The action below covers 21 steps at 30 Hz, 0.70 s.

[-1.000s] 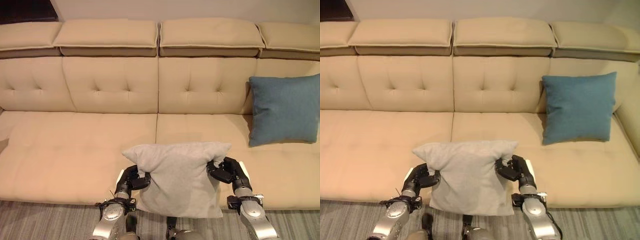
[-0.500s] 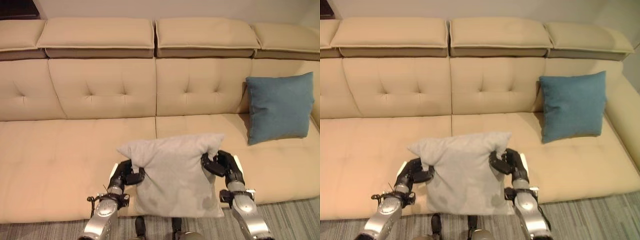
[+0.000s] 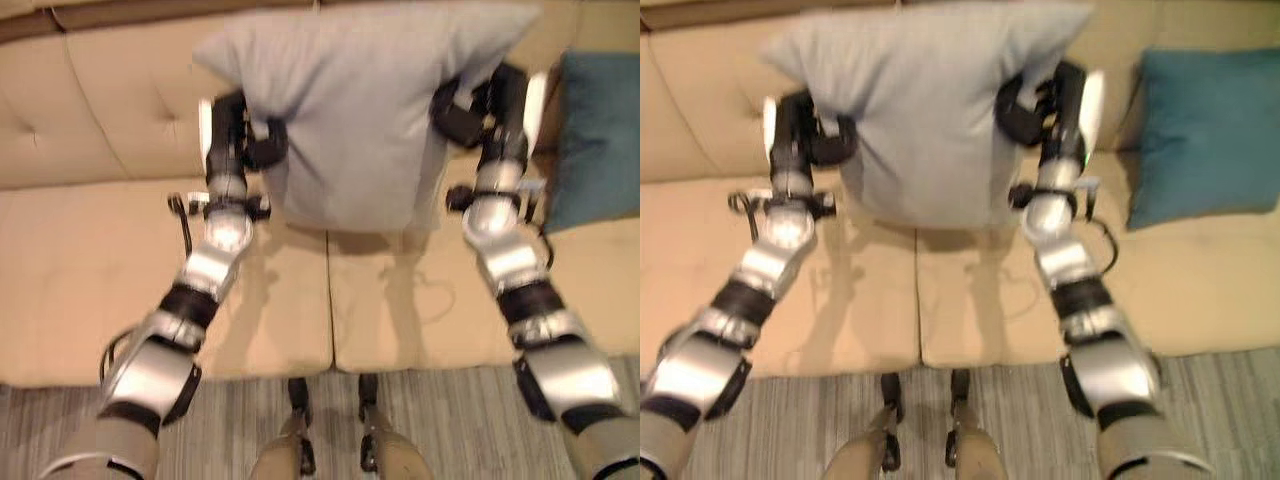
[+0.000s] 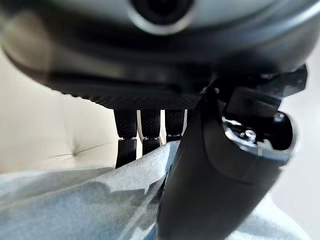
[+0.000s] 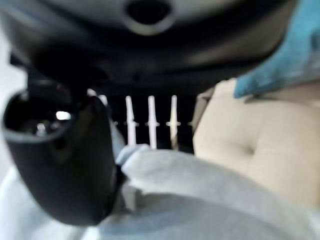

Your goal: Pick up all the scattered cushions and arrange them neatly on the sofa.

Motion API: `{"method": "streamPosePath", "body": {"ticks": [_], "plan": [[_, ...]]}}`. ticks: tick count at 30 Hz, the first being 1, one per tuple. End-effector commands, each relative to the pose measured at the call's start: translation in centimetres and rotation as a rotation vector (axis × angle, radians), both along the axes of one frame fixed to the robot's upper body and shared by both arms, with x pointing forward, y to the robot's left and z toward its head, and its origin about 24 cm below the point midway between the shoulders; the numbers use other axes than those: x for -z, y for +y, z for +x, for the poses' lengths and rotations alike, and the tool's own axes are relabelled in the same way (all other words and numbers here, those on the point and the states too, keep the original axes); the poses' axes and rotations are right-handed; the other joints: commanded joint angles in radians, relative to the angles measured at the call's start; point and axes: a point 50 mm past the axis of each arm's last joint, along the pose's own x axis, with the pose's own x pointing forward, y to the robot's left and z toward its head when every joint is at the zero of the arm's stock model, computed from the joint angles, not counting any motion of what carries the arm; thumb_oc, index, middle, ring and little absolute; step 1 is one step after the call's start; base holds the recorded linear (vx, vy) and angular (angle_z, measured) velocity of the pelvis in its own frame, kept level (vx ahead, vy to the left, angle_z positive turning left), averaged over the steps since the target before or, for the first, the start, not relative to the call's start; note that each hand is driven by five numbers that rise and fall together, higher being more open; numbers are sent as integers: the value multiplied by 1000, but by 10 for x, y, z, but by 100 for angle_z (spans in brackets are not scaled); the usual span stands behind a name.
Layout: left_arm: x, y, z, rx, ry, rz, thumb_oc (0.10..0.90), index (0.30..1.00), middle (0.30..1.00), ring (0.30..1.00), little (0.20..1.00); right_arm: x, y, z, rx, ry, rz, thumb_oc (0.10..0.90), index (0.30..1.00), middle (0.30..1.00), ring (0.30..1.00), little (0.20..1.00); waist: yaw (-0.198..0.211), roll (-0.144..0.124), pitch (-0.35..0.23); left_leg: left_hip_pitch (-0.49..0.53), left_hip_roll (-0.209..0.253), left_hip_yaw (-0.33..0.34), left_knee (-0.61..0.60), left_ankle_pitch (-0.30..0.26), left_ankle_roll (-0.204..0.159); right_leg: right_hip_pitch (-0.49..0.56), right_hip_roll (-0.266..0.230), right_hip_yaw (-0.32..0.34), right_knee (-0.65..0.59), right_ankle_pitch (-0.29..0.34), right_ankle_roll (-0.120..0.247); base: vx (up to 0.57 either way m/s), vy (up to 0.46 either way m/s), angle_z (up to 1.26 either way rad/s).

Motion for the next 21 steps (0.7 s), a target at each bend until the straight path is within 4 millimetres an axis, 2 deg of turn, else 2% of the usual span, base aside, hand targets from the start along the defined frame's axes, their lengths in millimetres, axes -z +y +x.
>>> {"method": "streamPosePath", "body": {"ticks": [1, 2, 6, 7, 8, 9, 10, 12, 14, 16, 18, 19, 20, 21], "plan": [[-29, -34, -25, 168, -264, 47, 400, 300, 300, 300, 300, -6, 32, -13, -136, -142, -45, 400, 300, 300, 300, 300, -1, -53, -81, 70, 7, -28, 1, -117, -71, 63, -74, 21, 6, -84, 148, -109, -26, -1], [-28, -31, -21, 151, -246, 59, 400, 300, 300, 300, 300, -2, 21, -5, -93, -90, -58, 400, 300, 300, 300, 300, 11, -48, -79, 11, 3, -34, 1, -100, -78, 3, -77, 17, 4, -70, 151, -79, -26, -7], [-26, -25, -15, 124, -217, 60, 400, 300, 300, 300, 300, 0, 7, 2, -47, -33, -47, 400, 300, 300, 300, 300, 21, -42, -79, -58, 6, -37, 1, -86, -89, -63, -81, 13, 4, -64, 156, -80, -23, 2], [-24, -24, -12, 115, -202, 61, 444, 366, 366, 366, 366, 1, 3, 4, -38, -13, -43, 489, 434, 434, 434, 434, 22, -39, -81, -80, 7, -42, 1, -80, -92, -85, -82, 12, 4, -61, 156, -53, -15, 9], [-21, -21, -10, 107, -186, 62, 744, 815, 815, 815, 815, 6, -1, 6, -27, 15, -46, 664, 695, 695, 695, 695, 21, -37, -82, -102, 6, -46, 1, -72, -97, -105, -82, 8, 4, -59, 158, -56, -25, 7], [-13, -19, -8, 109, -152, 41, 800, 900, 900, 900, 900, 11, -5, 7, -18, 51, -59, 800, 900, 900, 900, 900, 21, -36, -82, -130, 6, -50, 1, -63, -103, -133, -83, 2, 4, -55, 159, -39, -21, 4], [-13, -19, -8, 109, -151, 41, 800, 900, 900, 900, 900, 11, -5, 7, -18, 51, -59, 800, 900, 900, 900, 900, 21, -36, -85, -132, 6, -50, 1, -63, -103, -134, -83, 1, 4, -55, 159, -34, -17, 4], [-2, -16, -7, 108, -118, 29, 800, 900, 900, 900, 900, 19, -9, 7, -9, 85, -58, 800, 900, 900, 900, 900, 17, -39, -92, -149, 5, -57, 1, -60, -105, -154, -84, -3, 4, -51, 158, -19, -12, 19], [17, -14, -7, 98, -55, 15, 800, 900, 900, 900, 900, 28, -13, 6, 0, 110, -68, 800, 900, 900, 900, 900, 11, -48, -107, -163, 4, -66, 1, -56, -108, -165, -84, -6, 4, -52, 158, -18, -36, 16], [23, -10, -6, 89, -32, 8, 800, 900, 900, 900, 900, 29, -16, 5, 14, 117, -75, 800, 900, 900, 900, 900, 8, -55, -114, -166, 5, -68, 1, -56, -112, -169, -86, -9, 4, -49, 159, -9, -34, 4], [24, -4, -3, 66, -15, 14, 800, 900, 900, 900, 900, 24, -23, 4, 46, 109, -98, 800, 900, 900, 900, 900, 7, -63, -123, -165, 5, -69, 1, -57, -114, -170, -88, -11, 4, -48, 160, -12, -32, 6], [16, 5, 0, 29, -23, 21, 800, 900, 900, 900, 900, 8, -29, 4, 86, 82, -135, 800, 900, 900, 900, 900, 8, -70, -131, -165, 6, -70, 1, -56, -118, -170, -90, -13, 4, -47, 161, -15, -31, 4], [16, 5, 0, 28, -24, 21, 800, 900, 900, 900, 900, 8, -29, 4, 86, 81, -135, 800, 900, 900, 900, 900, 8, -69, -129, -165, 6, -70, 1, -56, -118, -170, -90, -13, 4, -47, 161, -14, -31, 0], [9, 10, 1, 12, -37, 21, 800, 900, 900, 900, 900, -2, -32, 3, 101, 63, -143, 800, 900, 900, 900, 900, 10, -71, -133, -164, 7, -70, 1, -56, -119, -168, -91, -15, 4, -48, 161, 0, 0, 0]]}}
